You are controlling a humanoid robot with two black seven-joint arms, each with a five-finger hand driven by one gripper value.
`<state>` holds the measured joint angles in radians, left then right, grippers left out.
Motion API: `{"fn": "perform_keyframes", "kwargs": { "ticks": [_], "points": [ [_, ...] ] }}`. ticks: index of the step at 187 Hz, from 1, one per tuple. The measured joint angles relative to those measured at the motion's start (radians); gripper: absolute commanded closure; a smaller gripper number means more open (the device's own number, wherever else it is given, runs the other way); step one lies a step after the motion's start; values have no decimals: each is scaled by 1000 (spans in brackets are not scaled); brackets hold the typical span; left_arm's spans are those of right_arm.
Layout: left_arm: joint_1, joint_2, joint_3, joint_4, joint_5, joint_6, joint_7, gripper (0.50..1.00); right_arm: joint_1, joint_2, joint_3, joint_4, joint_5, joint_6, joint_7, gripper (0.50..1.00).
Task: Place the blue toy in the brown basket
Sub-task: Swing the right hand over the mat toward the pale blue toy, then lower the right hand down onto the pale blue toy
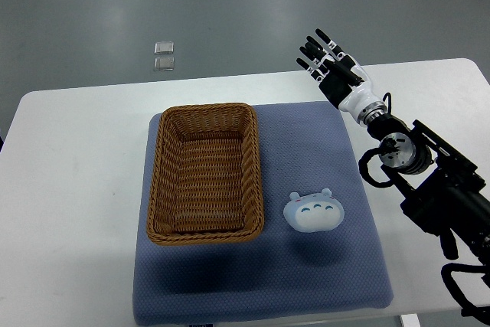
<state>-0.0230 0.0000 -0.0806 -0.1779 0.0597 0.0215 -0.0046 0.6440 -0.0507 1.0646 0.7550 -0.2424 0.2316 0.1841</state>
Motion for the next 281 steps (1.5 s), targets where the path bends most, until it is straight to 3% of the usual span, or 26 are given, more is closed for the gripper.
{"fn": "perform_keyframes", "kwargs": {
  "ticks": [74, 105, 135, 185, 236, 281],
  "points": [
    [0, 0, -2, -8, 0, 0, 0, 500, 30, -17, -36, 1, -17, 11, -4, 597],
    [0, 0, 1, -9, 0, 0, 0, 500, 87, -107, -163, 29, -53, 32, -5, 597],
    [-1, 0, 4, -12, 3, -2, 0, 500, 164, -218, -310, 122, -133, 80, -14, 597],
    [-3, 0, 5, -11, 3, -3, 0, 500, 481, -397, -839, 216, -275, 110, -93, 597],
    [-4, 0, 4, -13, 5, -4, 1, 500, 860, -403, -1346, 323, -315, 146, -172, 597],
    [-4, 0, 4, -11, 4, -4, 1, 500, 1085, -414, -1564, 554, -303, 196, -209, 599]
  ]
}}
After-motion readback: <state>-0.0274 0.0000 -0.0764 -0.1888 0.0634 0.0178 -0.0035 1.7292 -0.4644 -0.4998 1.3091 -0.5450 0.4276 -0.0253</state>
